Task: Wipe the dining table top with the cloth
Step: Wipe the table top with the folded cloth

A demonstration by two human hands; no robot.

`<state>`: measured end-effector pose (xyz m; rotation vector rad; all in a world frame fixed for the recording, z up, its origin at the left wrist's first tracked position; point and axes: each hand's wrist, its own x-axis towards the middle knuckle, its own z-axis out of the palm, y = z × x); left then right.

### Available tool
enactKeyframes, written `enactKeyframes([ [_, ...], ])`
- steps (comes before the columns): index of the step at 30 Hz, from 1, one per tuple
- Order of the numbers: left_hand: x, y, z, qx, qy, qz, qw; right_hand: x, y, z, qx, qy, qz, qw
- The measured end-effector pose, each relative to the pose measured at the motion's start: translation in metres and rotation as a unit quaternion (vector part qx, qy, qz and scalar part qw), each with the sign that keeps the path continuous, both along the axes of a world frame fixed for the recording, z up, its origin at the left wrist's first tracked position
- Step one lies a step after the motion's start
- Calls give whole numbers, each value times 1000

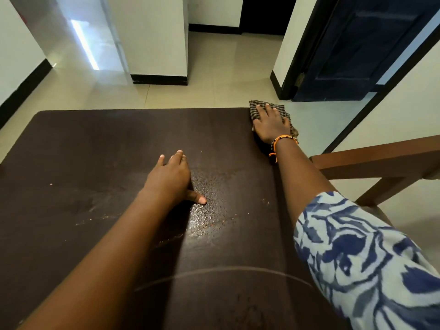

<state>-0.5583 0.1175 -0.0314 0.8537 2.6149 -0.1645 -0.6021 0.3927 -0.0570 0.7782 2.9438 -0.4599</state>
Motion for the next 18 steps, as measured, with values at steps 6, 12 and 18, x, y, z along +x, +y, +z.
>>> enactKeyframes([
  [6,2,-2,2,36,-20,17,999,87,-27,-2,9,5,41,999],
  [12,6,-7,3,68,-30,24,997,166,-46,-4,50,2,60,997],
  [18,21,-40,-9,160,3,51,986,100,-69,-1,10,-22,33,999],
])
